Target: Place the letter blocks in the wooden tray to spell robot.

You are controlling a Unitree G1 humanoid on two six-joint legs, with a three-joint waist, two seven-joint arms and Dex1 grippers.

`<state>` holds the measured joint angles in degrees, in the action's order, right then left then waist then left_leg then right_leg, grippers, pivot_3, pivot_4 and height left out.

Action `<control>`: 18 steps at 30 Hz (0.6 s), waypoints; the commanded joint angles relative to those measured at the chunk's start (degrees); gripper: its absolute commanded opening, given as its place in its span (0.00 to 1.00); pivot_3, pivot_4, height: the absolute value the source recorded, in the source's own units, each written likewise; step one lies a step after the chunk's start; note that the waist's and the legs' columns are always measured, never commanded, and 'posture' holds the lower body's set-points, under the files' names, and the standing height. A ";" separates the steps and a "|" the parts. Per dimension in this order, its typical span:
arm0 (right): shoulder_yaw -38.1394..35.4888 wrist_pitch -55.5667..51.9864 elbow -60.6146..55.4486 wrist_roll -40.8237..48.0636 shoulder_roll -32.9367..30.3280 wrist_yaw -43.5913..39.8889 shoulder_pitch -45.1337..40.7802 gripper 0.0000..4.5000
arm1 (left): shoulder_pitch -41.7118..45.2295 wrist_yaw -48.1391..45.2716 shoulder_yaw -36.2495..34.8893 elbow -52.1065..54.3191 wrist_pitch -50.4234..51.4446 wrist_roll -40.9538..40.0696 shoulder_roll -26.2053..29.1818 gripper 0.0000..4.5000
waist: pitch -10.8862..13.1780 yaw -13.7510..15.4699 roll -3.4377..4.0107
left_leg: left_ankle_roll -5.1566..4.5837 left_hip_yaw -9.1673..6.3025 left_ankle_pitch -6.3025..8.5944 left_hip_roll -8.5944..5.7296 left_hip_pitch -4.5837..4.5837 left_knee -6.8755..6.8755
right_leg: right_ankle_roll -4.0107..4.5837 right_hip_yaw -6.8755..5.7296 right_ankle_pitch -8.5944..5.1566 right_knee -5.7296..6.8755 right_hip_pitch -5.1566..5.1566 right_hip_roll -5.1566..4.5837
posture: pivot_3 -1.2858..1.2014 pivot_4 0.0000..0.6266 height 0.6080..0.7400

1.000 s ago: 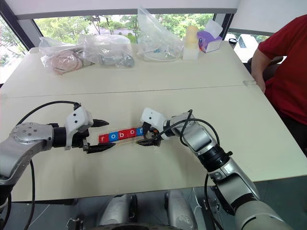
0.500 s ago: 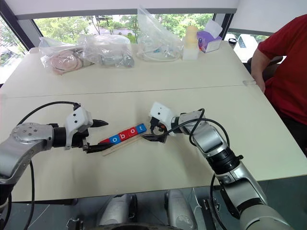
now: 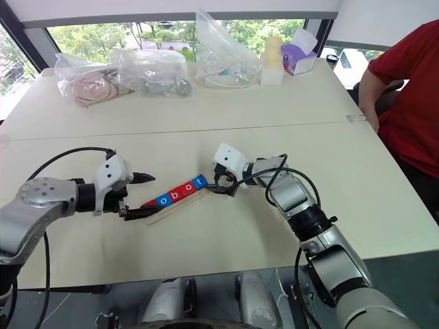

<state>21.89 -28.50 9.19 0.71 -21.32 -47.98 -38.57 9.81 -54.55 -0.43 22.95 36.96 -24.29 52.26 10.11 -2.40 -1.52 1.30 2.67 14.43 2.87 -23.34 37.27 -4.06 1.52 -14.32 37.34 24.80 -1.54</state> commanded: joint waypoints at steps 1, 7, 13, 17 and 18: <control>-0.34 0.25 -2.09 -0.18 -0.61 -0.97 -0.05 0.99 | -0.40 0.35 -1.42 1.91 -0.05 -0.11 0.48 1.00 | 0.00 0.01 0.00 | 0.00 0.00 0.00 0.00 -0.01 0.00 | 0.00 0.00 0.00 0.00 0.00 0.00 | 0.52 0.24 0.98; -3.25 -6.64 -12.03 2.08 -6.47 -3.69 3.48 0.99 | -4.17 0.03 -6.89 3.82 1.39 -3.55 0.61 1.00 | 0.00 0.22 0.00 | 0.00 0.01 0.00 0.00 -0.02 0.00 | 0.00 0.00 0.00 -0.03 0.00 -0.03 | 0.52 0.24 0.98; -14.15 -23.63 -30.52 13.61 -11.75 -5.29 10.93 0.99 | -13.80 -1.75 -18.37 6.97 5.49 -9.90 1.39 1.00 | 0.00 0.03 0.00 | 0.00 0.02 0.00 0.02 -0.01 -0.02 | 0.16 0.00 -0.09 -0.01 0.04 -0.05 | 0.52 0.24 0.98; -19.91 -22.52 -42.06 22.69 -18.58 -12.08 24.47 0.99 | -19.29 0.30 -25.54 7.17 8.16 -15.43 -2.38 1.00 | 0.00 0.69 -0.01 | -0.02 -0.06 0.03 0.04 0.00 -0.16 | 0.08 -0.07 -0.11 -0.07 0.02 -0.07 | 0.52 0.24 0.98; -20.85 -23.98 -42.62 23.94 -19.21 -11.50 27.13 0.99 | -20.41 0.83 -26.02 6.34 7.42 -14.63 -3.00 1.00 | 0.00 0.69 -0.01 | -0.02 -0.06 0.03 0.04 -0.01 -0.16 | 0.13 -0.08 -0.14 -0.10 0.00 -0.07 | 0.52 0.24 0.98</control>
